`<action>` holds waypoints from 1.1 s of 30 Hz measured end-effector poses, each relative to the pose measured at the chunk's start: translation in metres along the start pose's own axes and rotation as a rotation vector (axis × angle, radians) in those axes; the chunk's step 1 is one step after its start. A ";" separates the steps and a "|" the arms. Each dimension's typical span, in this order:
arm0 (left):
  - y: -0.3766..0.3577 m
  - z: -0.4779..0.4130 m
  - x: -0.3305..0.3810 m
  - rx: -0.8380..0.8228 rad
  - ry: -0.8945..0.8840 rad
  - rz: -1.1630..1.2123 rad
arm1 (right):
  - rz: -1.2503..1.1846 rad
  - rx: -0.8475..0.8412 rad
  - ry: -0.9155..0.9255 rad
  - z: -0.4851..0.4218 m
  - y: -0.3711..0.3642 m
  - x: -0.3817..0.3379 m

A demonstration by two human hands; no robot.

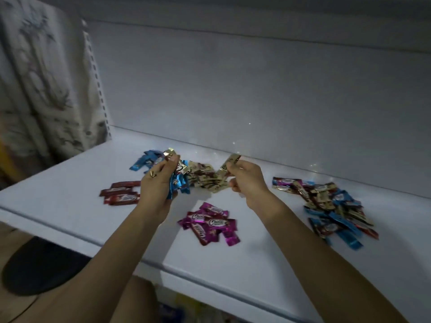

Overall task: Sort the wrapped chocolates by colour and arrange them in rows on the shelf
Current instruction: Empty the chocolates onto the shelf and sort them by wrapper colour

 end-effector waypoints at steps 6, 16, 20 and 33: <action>0.044 -0.004 -0.009 0.046 0.061 -0.030 | 0.264 -0.035 0.000 -0.032 -0.038 0.001; 0.036 -0.032 -0.026 -0.047 -0.002 -0.014 | 0.361 -0.329 0.213 0.007 -0.099 -0.022; 0.037 -0.036 -0.029 -0.057 -0.033 -0.008 | 0.345 -0.298 0.294 0.009 -0.105 -0.022; 0.033 -0.037 -0.033 -0.028 -0.043 -0.079 | 0.095 -0.190 0.264 -0.004 -0.092 -0.014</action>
Point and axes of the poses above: each hand's wrist, its own z-axis away from the middle knuckle, its own y-axis out of the back of the hand, x = y × z, the point moved 8 cm from there along -z, towards the middle knuckle, and after that the axes turned 4 degrees about z, right-handed, at the moved point
